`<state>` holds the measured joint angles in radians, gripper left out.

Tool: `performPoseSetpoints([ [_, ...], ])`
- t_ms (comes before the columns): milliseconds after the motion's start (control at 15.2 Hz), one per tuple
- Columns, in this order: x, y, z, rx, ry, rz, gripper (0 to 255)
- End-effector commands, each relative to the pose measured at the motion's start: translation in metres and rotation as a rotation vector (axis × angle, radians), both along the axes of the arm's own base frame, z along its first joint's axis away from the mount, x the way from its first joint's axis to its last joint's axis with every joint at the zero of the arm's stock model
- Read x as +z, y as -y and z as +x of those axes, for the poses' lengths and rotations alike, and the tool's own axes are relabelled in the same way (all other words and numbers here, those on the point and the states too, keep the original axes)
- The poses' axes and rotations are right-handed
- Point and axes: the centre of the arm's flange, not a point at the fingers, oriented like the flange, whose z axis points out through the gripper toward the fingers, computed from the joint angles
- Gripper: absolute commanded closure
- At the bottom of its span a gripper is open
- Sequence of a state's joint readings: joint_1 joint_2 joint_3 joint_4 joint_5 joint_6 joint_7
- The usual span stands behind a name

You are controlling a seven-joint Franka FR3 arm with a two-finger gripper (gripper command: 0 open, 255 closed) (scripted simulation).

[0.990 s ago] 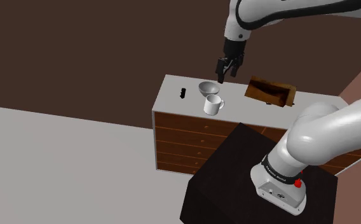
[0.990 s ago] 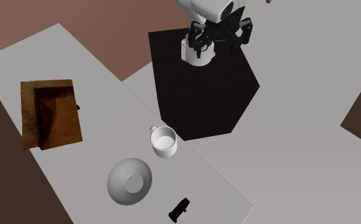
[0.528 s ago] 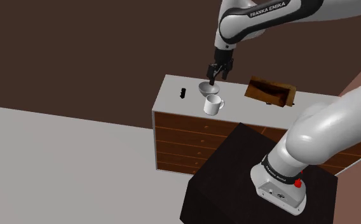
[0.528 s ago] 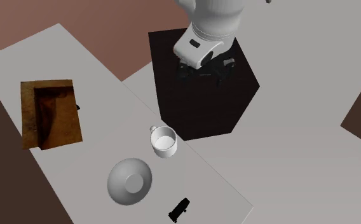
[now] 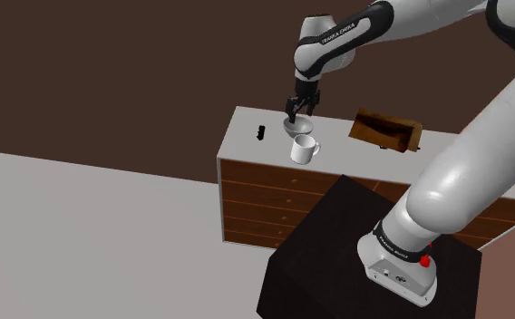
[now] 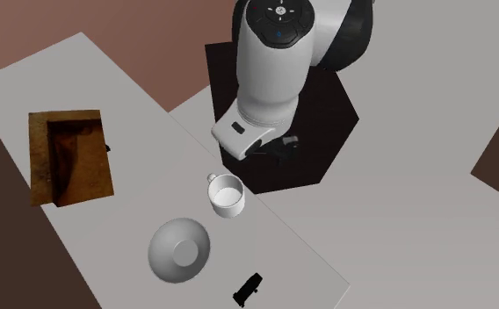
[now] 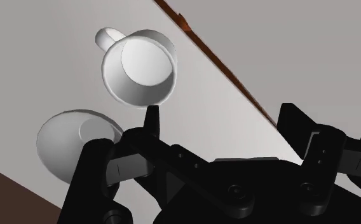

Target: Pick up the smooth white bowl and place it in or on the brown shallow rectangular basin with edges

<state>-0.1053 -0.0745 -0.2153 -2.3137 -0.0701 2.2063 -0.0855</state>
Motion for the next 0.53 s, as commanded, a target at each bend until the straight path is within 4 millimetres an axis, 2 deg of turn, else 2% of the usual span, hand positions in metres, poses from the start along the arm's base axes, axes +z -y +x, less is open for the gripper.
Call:
performPoseSetpoints([
  [0,-0.015,0.013,0.017,-0.012,0.006,-0.008,0],
  [462,-0.066,0.063,0.069,-0.051,0.024,-0.034,0],
])
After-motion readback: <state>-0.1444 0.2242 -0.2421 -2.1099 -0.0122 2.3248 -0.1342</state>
